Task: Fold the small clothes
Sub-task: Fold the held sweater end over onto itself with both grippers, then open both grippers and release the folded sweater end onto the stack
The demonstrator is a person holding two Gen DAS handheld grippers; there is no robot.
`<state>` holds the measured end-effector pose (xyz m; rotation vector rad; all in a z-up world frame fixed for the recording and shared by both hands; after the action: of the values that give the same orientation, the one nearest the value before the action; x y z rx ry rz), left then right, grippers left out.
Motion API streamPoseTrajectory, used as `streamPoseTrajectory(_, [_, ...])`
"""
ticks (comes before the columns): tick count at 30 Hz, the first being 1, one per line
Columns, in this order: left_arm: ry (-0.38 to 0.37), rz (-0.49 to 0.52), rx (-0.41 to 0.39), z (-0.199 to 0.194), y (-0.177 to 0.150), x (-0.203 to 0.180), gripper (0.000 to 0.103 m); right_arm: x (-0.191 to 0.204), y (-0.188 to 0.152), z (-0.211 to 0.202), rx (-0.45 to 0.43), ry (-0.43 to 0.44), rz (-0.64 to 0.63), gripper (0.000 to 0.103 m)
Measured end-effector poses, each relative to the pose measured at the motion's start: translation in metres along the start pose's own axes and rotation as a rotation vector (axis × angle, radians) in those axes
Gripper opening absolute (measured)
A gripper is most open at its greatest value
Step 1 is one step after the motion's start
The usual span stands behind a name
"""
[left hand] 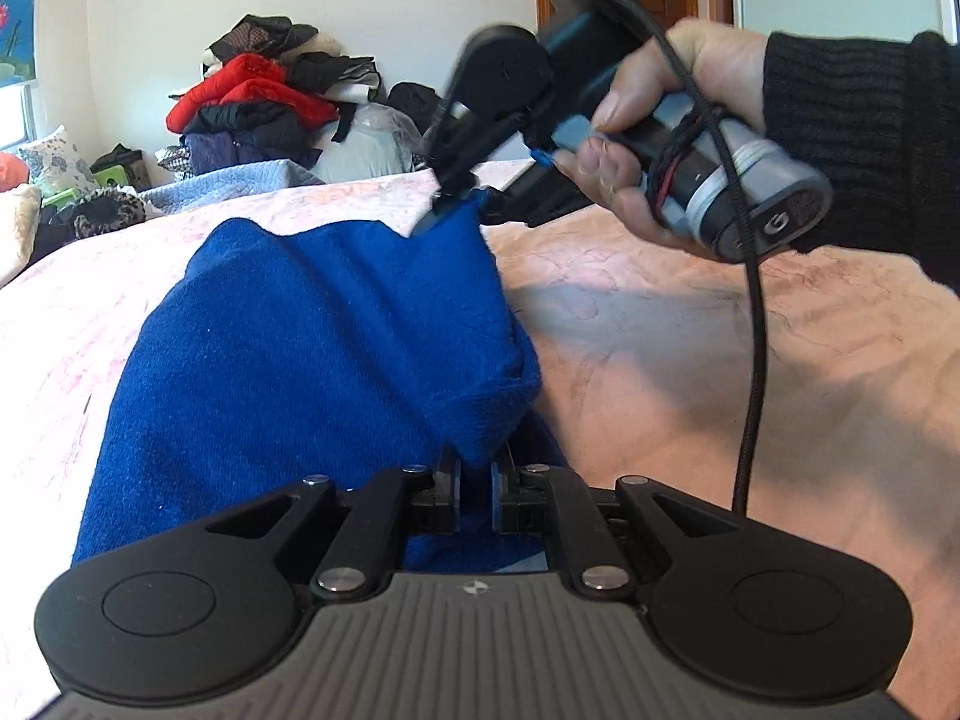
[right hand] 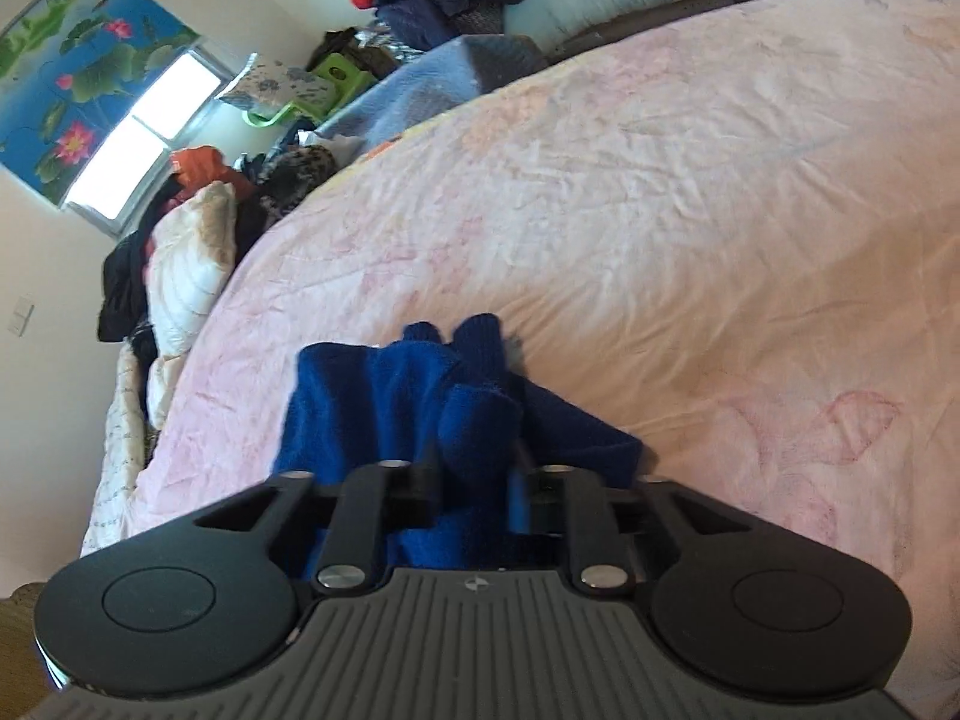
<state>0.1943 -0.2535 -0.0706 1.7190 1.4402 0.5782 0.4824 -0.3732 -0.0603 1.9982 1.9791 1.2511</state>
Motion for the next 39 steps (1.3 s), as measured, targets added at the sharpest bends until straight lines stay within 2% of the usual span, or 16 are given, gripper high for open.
streamPoseTrajectory(7, [-0.023,-0.026,0.013,-0.001,0.000,0.014,0.017,-0.041,-0.028,0.007,-0.057,0.047,0.203,0.013])
streamPoseTrajectory(9, [-0.046,-0.039,0.027,-0.008,0.002,0.021,0.020,-0.044,-0.024,-0.006,-0.124,0.051,0.262,0.027])
streamPoseTrajectory(11, [-0.073,-0.049,0.036,-0.019,0.004,0.033,0.029,-0.042,-0.010,-0.028,-0.258,0.015,0.245,0.040])
streamPoseTrajectory(13, [-0.094,-0.081,0.034,-0.033,0.007,0.050,0.041,-0.027,0.005,-0.040,-0.314,0.049,0.179,0.043])
streamPoseTrajectory(16, [-0.096,-0.138,-0.021,-0.052,0.020,0.073,0.044,0.015,0.021,-0.026,-0.241,0.141,0.028,0.043])
streamPoseTrajectory(19, [-0.073,-0.156,-0.086,-0.047,0.037,0.084,0.050,0.050,0.023,0.012,-0.087,0.197,-0.084,0.043])
streamPoseTrajectory(21, [-0.026,-0.146,-0.082,-0.030,0.042,0.088,0.051,0.057,0.019,0.037,-0.015,0.153,-0.093,0.045])
streamPoseTrajectory(24, [0.034,-0.149,0.017,-0.003,0.037,0.098,0.051,0.061,0.009,0.059,0.033,0.052,-0.132,0.046])
streamPoseTrajectory(25, [0.046,-0.167,0.057,0.003,0.032,0.103,0.051,0.061,0.004,0.063,0.045,0.030,-0.148,0.042])
streamPoseTrajectory(28, [0.023,-0.145,0.042,0.001,0.021,0.111,0.051,0.050,0.000,0.067,0.048,-0.047,-0.147,0.001])
streamPoseTrajectory(31, [0.015,-0.140,0.040,-0.002,0.018,0.114,0.051,0.037,-0.004,0.064,0.045,-0.004,-0.065,0.001])
streamPoseTrajectory(33, [0.018,-0.132,0.044,-0.002,0.019,0.114,0.051,0.046,0.000,0.060,0.045,-0.054,-0.092,0.001])
streamPoseTrajectory(34, [0.018,-0.124,0.037,-0.004,0.015,0.113,0.051,0.056,0.003,0.056,0.027,-0.074,-0.115,0.005])
streamPoseTrajectory(35, [0.020,-0.113,0.025,-0.004,0.014,0.112,0.051,0.069,0.005,0.053,0.004,-0.058,-0.154,0.019])
streamPoseTrajectory(37, [0.029,-0.104,0.007,-0.005,0.011,0.110,0.052,0.099,0.009,0.056,-0.010,0.002,-0.242,0.035])
streamPoseTrajectory(39, [0.033,-0.105,0.009,-0.005,0.011,0.107,0.054,0.120,0.011,0.065,0.012,0.038,-0.284,0.039])
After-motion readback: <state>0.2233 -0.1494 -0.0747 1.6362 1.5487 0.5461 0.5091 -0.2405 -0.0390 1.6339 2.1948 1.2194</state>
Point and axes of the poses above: each gripper's, at about its wrist camera, not at the fingertips, and z roughly the way its jaws point, x to its left, y to its top, the point moved 5 cm from there along z, roughly the way its jaws point, and after that the axes turned 14 degrees about -z, right-handed, at the moved point
